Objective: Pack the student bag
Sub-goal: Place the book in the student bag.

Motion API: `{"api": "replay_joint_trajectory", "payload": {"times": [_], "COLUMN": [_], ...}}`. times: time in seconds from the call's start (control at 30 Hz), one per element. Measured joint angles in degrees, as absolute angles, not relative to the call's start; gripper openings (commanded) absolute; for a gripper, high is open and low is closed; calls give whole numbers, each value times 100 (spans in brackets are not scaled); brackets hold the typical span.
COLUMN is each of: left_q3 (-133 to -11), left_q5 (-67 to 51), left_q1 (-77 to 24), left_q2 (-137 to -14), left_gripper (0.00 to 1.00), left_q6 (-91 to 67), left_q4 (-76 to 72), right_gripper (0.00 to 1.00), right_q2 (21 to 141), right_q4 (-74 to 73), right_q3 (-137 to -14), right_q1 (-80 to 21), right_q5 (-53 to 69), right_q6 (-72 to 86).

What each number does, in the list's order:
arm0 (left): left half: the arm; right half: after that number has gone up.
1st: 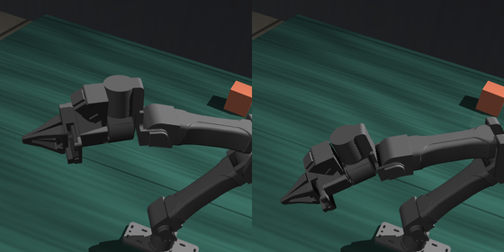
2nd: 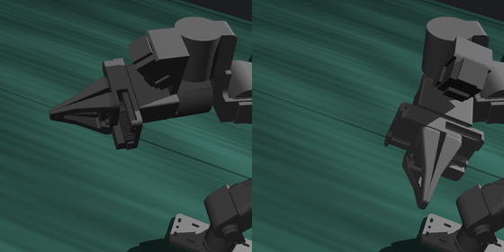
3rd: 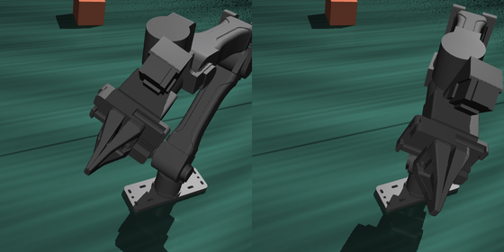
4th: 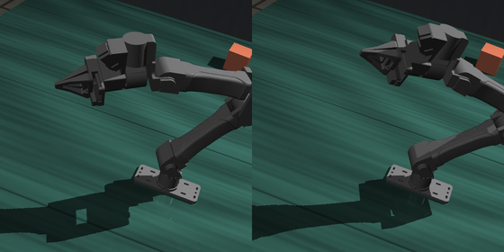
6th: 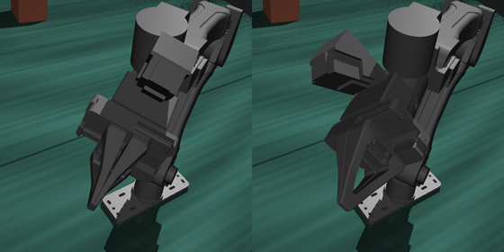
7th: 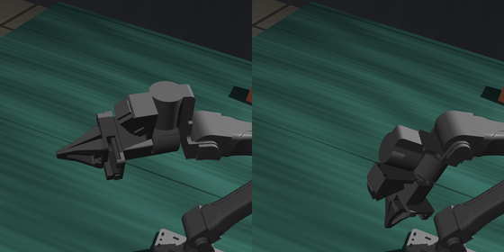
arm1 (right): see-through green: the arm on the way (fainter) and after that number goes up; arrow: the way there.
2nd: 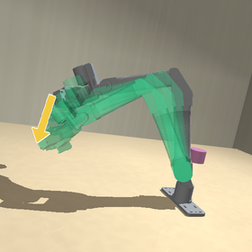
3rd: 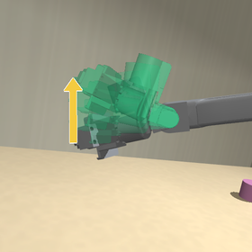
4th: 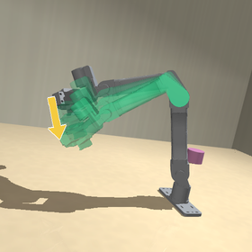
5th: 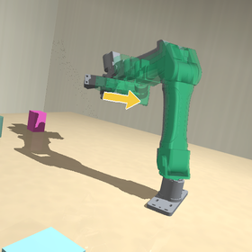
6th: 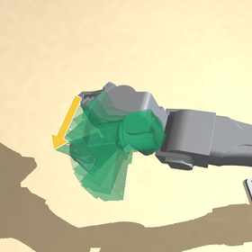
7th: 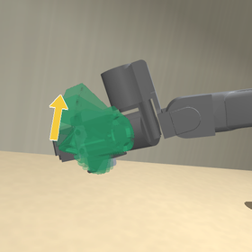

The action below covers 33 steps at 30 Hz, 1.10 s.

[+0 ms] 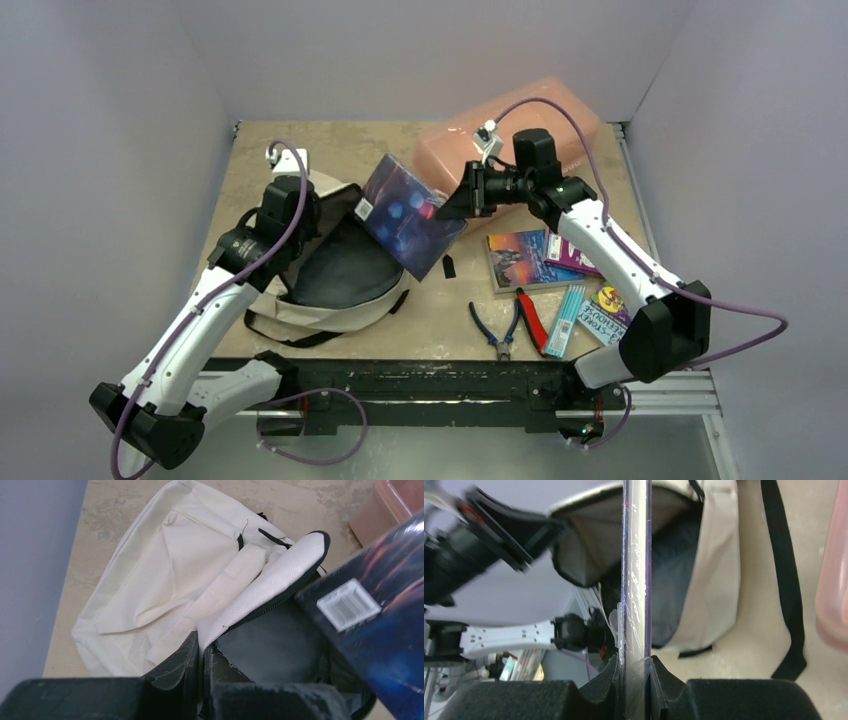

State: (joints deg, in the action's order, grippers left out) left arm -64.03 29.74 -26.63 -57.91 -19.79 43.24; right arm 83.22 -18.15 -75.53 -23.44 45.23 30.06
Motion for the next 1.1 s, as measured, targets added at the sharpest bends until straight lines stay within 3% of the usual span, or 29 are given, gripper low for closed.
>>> {"api": "replay_joint_trajectory", "payload": {"times": [0.2,0.4,0.7,1.1], "left_q3": [-6643,-6608,-5955,-5677], "left_q5": [3065,2574,1717,1059], "left_q1": [-2663,-2661,-2661,-2663], "left_q2": [-5804,-5784,-5236,-4925], "left_gripper": [0,0,0,0], "left_q6": [-1929,-1625,-1267,-1135], "left_q4": [4252,3957,3376,3087], "right_gripper": [0,0,0,0], "right_q2": [8200,8355,9920,11126], "right_q4": [-2578,-2080,-1179,191], "right_q3": [-7052,-6652,-7076,-7618], "right_q1": [-2477,-3096,-3938,-4174], "right_q5": [4613,4611,4200,3677], "right_q6": [2458,3009,4169,5304]}}
